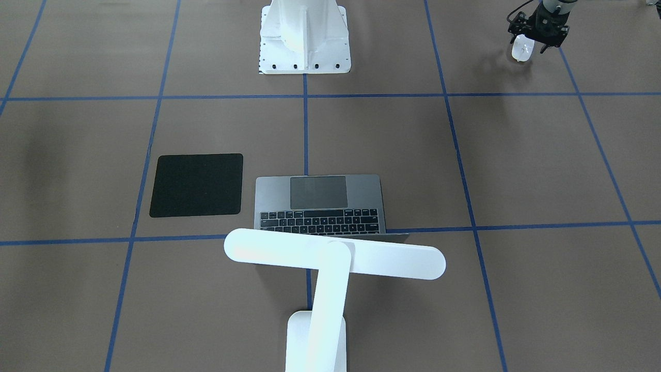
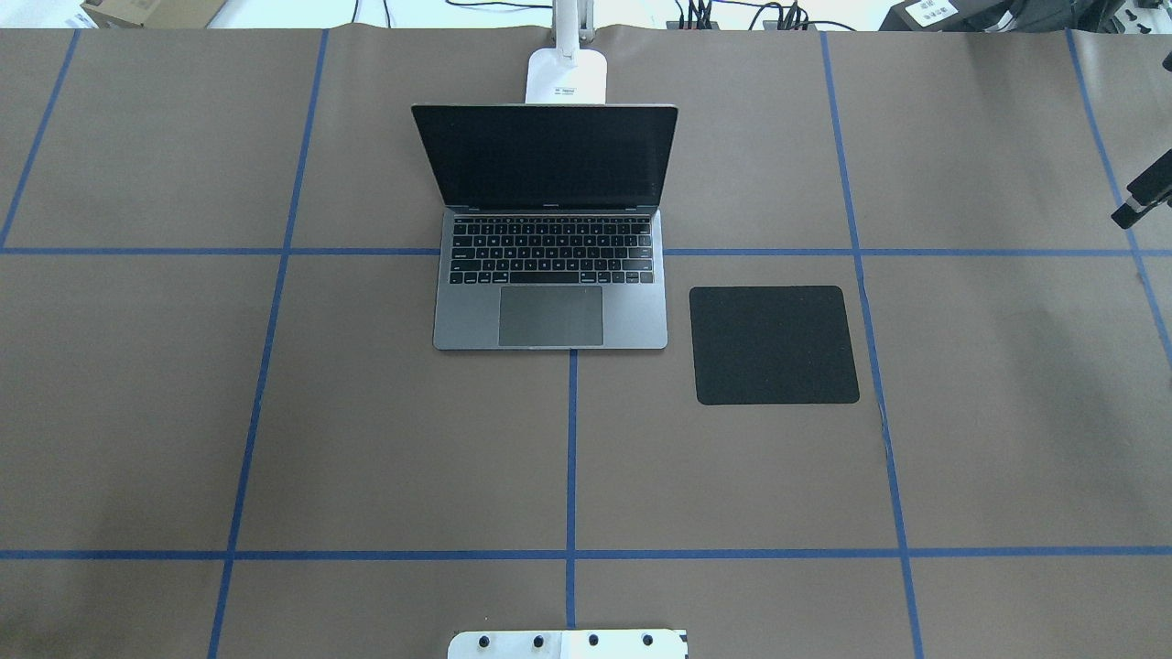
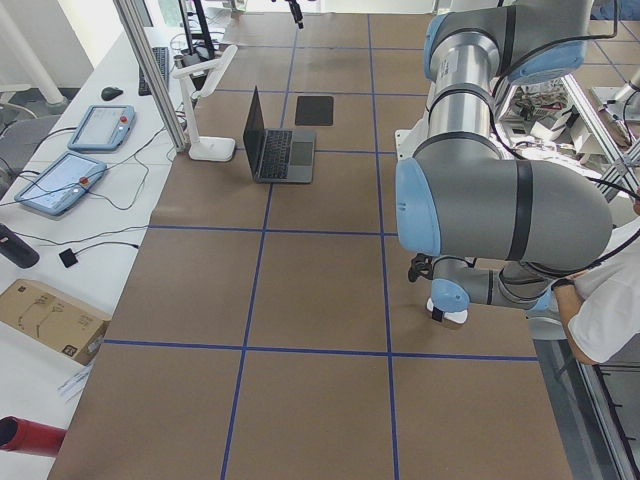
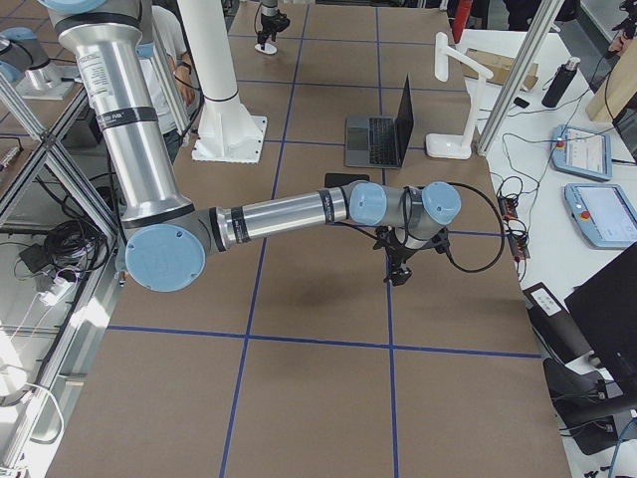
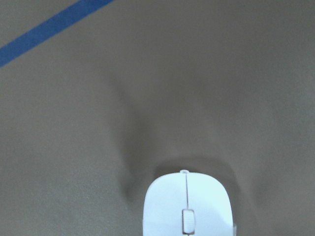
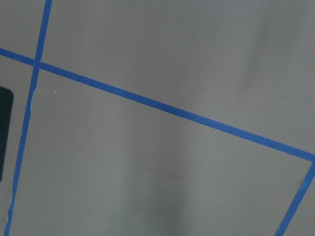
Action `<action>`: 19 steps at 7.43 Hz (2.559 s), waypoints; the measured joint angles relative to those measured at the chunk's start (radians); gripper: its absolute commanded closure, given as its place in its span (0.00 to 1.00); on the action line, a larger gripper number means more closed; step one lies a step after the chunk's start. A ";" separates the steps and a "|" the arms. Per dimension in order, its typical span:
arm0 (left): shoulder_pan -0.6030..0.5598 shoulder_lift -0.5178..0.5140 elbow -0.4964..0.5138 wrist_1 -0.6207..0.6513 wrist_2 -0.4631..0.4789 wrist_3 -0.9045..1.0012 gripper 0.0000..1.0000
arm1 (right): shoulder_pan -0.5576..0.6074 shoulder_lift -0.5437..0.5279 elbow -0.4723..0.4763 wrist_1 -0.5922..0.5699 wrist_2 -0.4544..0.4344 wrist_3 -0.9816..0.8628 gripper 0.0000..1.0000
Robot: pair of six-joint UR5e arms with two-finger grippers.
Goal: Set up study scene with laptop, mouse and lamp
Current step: 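Hold the white mouse in the left gripper off the table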
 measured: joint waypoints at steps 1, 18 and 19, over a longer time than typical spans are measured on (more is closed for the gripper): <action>0.011 -0.006 0.005 0.000 0.001 -0.009 0.01 | 0.000 0.000 -0.001 0.000 -0.001 0.000 0.01; -0.100 -0.109 -0.056 -0.083 0.000 -0.027 0.55 | -0.006 0.001 -0.003 0.000 0.017 0.001 0.01; -0.118 -0.132 -0.058 -0.081 -0.003 -0.026 0.55 | -0.007 0.001 -0.004 0.000 0.025 0.001 0.01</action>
